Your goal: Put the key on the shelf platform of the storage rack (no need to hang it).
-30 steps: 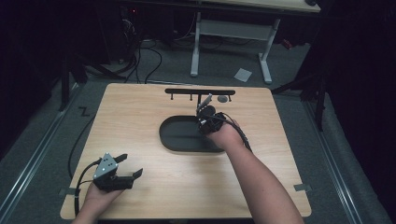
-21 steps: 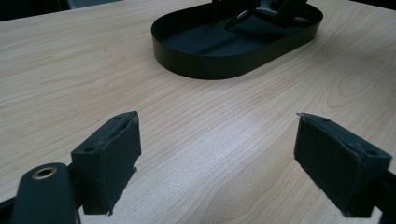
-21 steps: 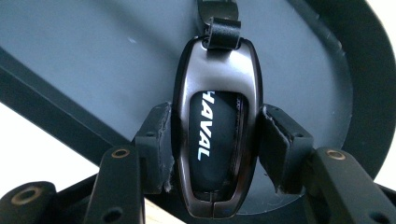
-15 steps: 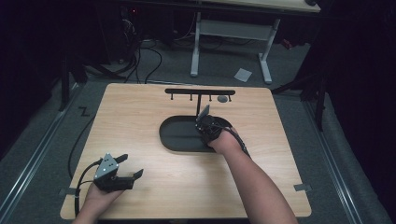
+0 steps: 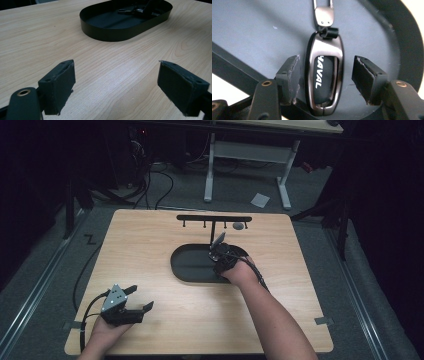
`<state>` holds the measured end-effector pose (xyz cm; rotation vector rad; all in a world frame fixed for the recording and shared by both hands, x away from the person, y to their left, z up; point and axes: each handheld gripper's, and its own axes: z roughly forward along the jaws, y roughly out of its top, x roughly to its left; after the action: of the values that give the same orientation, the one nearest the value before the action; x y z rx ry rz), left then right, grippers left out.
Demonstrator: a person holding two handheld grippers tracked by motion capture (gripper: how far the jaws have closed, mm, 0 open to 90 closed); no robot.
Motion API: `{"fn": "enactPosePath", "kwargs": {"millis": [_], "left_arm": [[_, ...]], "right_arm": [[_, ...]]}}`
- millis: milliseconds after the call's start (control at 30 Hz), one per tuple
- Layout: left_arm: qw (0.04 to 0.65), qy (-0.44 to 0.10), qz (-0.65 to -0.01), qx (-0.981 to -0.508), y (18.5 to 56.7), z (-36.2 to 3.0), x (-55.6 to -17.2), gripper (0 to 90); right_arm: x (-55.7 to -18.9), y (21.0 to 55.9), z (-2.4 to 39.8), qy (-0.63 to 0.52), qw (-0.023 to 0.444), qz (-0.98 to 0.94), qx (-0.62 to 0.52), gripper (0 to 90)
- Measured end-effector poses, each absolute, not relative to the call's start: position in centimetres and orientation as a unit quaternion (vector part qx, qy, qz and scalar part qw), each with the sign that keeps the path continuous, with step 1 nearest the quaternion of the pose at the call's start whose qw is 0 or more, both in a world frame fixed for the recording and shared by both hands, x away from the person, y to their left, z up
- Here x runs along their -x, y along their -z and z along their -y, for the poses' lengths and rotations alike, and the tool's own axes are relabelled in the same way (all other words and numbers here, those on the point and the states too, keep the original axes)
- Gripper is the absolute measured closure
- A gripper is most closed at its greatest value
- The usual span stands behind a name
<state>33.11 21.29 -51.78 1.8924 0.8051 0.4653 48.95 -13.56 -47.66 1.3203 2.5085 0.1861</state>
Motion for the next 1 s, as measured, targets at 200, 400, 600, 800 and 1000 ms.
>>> {"fn": "enactPosePath", "kwargs": {"millis": [200, 400, 600, 800, 1000], "left_arm": [[0.491, -0.191, -0.328, -0.784, 51.8, -21.0, -33.2, 15.5], [0.486, -0.189, -0.325, -0.789, 52.0, -20.7, -33.2, 15.5], [0.482, -0.189, -0.323, -0.792, 52.0, -20.5, -33.1, 15.5], [0.479, -0.190, -0.325, -0.793, 52.1, -20.5, -33.2, 15.5], [0.476, -0.191, -0.325, -0.795, 52.1, -20.5, -33.2, 15.5]], "right_arm": [[-47.7, 46.0, 14.3, -0.098, 0.167, -0.867, -0.459, 40.1], [-45.6, 45.2, 15.5, -0.123, 0.197, -0.866, -0.443, 39.8], [-43.5, 45.0, 17.4, -0.171, 0.211, -0.850, -0.451, 38.6], [-41.5, 46.0, 20.0, -0.218, 0.232, -0.825, -0.467, 38.5], [-39.7, 46.7, 22.0, -0.256, 0.245, -0.803, -0.479, 38.5]]}}
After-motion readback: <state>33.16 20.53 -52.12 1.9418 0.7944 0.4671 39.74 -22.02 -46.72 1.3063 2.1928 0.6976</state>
